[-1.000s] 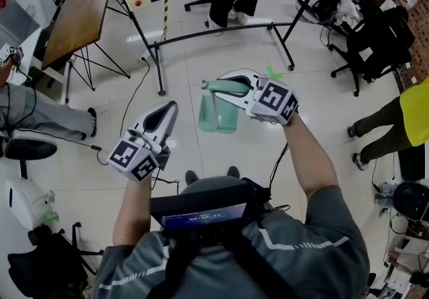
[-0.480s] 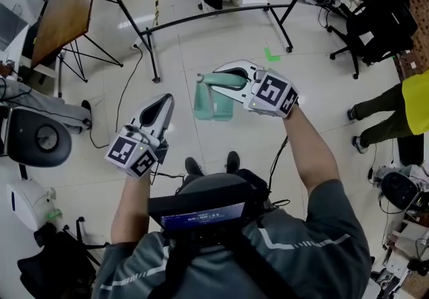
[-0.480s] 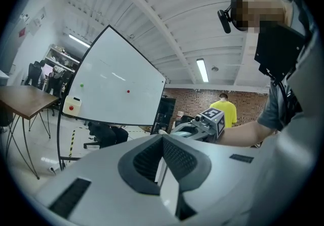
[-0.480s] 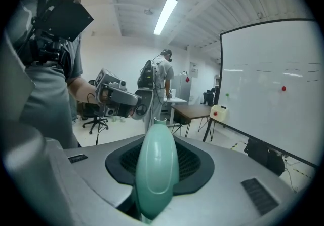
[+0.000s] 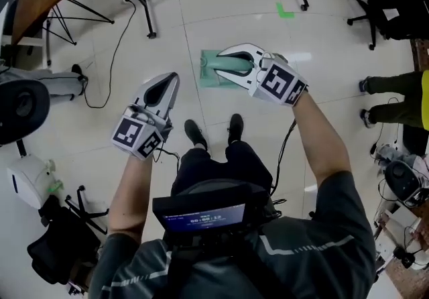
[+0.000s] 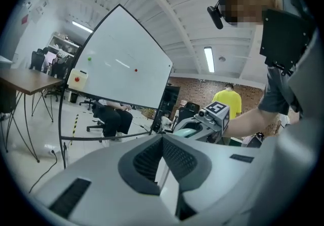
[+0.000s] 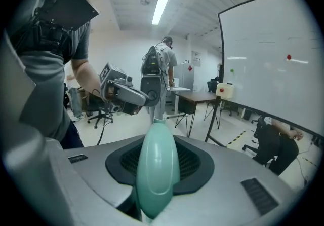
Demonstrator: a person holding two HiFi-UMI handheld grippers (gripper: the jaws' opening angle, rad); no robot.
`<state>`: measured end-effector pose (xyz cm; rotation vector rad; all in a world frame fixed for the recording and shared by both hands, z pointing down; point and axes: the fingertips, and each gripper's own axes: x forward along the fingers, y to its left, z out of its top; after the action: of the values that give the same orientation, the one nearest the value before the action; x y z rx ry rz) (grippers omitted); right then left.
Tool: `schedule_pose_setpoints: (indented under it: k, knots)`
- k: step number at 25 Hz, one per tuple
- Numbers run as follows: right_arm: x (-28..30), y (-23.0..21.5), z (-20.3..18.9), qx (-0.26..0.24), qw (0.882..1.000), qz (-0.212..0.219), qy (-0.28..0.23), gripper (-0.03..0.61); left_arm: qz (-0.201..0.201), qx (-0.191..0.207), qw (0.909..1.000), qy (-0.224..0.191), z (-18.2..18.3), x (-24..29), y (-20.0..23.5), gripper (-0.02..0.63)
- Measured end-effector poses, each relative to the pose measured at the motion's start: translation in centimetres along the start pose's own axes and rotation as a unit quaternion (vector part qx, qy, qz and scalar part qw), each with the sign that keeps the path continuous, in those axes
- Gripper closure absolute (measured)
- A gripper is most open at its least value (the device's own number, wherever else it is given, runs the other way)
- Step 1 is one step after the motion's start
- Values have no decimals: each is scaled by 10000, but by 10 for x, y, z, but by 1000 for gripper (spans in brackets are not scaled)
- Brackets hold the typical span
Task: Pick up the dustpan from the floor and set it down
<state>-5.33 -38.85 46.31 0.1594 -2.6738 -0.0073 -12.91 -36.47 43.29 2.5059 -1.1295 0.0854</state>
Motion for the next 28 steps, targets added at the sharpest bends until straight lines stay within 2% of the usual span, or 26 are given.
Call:
schedule_pose_setpoints:
  k: [7,15,21,28]
  knots:
    - [52,-11,-113,13,9995,179,263,440,26,-341,9990,286,-101,53,41,588]
    - [103,-17,-228,-56,9974,297,655,440,601,-499,9960,425,-193,78,83,588]
    - [125,-9,-275,-92,9960,359,810,440,589,-452,9948,695,-240,90,90,588]
    - [131,-2,-300,28,9967,232,781,440,511,-671,9932,802,-269,95,84,588]
